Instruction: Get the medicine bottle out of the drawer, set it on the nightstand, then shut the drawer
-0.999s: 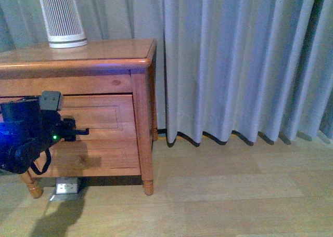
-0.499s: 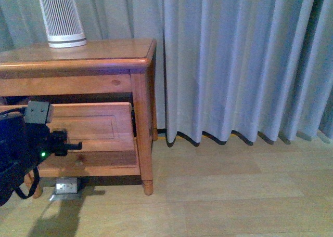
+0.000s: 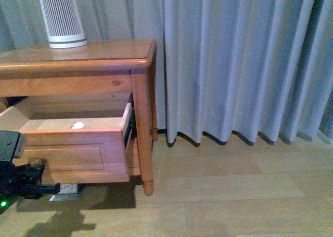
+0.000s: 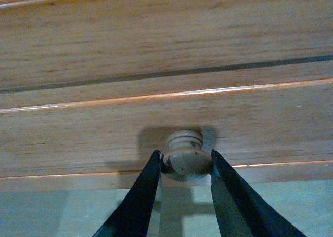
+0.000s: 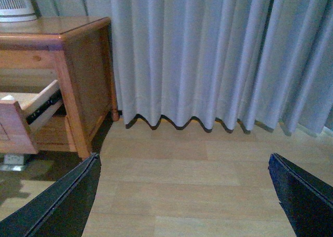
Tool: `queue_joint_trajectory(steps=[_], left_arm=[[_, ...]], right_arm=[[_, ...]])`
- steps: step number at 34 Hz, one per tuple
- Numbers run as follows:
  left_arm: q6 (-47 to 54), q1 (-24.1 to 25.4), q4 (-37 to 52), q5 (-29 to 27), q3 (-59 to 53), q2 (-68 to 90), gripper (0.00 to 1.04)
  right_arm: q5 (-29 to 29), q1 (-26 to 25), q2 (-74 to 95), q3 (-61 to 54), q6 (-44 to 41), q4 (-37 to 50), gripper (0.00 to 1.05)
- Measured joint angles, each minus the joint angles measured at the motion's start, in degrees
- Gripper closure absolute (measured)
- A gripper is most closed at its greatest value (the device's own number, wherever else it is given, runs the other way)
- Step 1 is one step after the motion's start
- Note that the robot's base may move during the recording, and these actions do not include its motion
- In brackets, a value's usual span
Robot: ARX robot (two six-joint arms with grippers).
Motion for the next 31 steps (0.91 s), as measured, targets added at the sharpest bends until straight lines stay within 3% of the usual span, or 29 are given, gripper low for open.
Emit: queue_joint_trajectory(steps=[6, 14, 19, 22, 31], left_arm=[[0.0, 0.3, 1.9, 0.2, -5.6, -2.3, 0.82], [0.1, 0.2, -1.5, 2.9, -8.4, -4.2, 0.49], [-0.3, 0.2, -2.9, 2.5, -9.1, -8.4, 0.19], [-0.4, 0.4, -4.5, 2.6, -10.5, -12.5, 0.06], [-2.7, 4.7, -13.0, 4.5, -15.3, -30.7, 0.07]], right_arm=[[0.0, 0.0, 0.0, 0.0, 0.0, 0.0, 0.07], [0.0, 0.0, 0.0, 0.0, 0.0, 0.0, 0.07], [0.0, 0.0, 0.0, 0.0, 0.0, 0.0, 0.07], [0.0, 0.0, 0.0, 0.0, 0.0, 0.0, 0.07], [0.0, 0.0, 0.0, 0.0, 0.0, 0.0, 0.07]])
